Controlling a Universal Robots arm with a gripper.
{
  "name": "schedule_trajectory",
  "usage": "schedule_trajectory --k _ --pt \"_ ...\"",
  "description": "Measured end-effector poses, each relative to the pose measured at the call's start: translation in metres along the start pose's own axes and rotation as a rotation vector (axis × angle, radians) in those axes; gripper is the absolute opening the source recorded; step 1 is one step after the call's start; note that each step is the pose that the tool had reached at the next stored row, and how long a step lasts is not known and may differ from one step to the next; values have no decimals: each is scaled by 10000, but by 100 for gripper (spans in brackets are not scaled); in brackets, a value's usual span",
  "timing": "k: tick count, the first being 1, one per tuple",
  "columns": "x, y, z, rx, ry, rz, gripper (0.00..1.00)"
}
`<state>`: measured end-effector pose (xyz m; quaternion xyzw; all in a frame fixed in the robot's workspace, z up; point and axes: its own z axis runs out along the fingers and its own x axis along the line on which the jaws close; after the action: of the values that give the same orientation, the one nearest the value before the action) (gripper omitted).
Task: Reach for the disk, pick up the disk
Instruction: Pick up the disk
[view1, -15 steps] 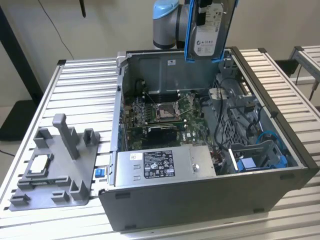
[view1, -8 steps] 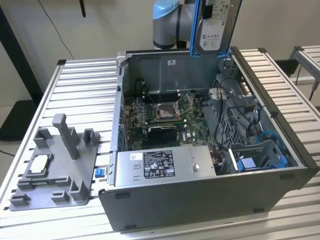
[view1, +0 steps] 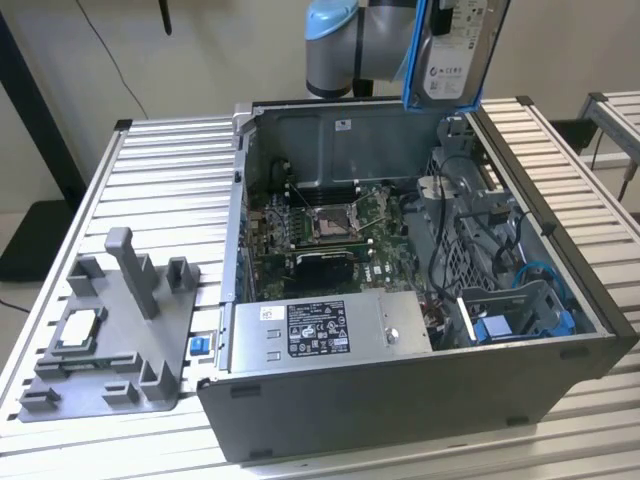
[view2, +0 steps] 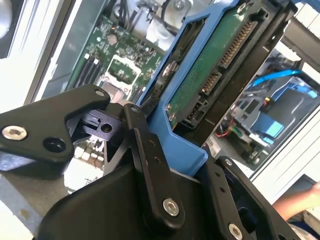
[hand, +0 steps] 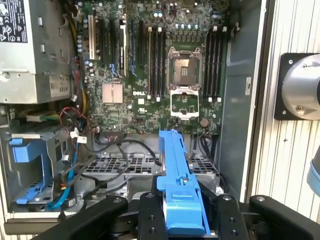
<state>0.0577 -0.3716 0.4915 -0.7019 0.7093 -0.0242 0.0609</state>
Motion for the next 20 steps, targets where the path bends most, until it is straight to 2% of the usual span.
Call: schedule_trajectory --k 2,3,14,20 --pt "0 -83 10 -39 0 2 0" --pt "-1 -98 13 -40 -1 2 0" --pt "1 -100 12 -41 0 2 0" --pt "62 -101 9 -41 0 2 0"
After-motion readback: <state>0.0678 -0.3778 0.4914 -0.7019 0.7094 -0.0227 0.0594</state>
